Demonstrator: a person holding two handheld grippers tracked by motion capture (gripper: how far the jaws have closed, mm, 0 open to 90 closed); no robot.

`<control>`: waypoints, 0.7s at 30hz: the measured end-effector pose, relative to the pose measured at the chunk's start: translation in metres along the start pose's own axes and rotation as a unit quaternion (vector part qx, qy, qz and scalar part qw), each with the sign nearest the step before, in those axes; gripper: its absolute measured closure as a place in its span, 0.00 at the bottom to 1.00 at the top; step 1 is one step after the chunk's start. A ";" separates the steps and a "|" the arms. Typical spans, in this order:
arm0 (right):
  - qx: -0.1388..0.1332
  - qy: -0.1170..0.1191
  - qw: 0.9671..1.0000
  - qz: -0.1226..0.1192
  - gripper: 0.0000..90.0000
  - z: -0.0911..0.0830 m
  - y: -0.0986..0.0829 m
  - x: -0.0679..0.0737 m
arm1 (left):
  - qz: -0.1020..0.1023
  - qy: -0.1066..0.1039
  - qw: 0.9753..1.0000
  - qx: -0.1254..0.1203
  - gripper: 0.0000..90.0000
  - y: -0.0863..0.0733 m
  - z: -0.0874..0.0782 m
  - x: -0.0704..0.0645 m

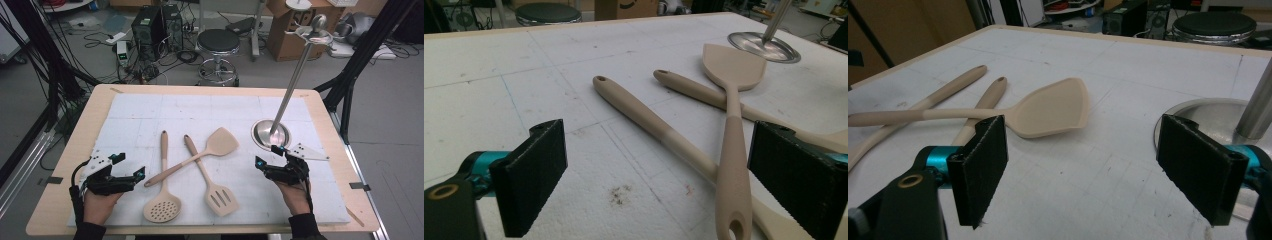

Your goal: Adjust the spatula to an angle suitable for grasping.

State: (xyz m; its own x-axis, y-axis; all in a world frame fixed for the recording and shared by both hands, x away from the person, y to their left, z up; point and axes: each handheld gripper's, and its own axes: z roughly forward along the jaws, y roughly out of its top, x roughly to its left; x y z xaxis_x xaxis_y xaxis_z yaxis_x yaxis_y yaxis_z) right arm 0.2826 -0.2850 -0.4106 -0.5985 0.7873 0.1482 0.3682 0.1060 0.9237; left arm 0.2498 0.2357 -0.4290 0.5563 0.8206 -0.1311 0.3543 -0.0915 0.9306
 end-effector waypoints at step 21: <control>0.019 0.024 0.999 -0.012 0.22 0.009 0.004 0.010 | -0.004 0.005 1.000 -0.004 0.11 0.000 0.001 0.002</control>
State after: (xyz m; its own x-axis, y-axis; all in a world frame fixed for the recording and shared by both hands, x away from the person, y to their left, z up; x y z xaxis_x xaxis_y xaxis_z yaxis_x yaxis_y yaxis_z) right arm 0.2846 -0.2713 -0.4087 -0.6410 0.7539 0.1439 0.3789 0.1477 0.9136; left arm 0.2516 0.2370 -0.4295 0.5455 0.8272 -0.1348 0.3529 -0.0809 0.9321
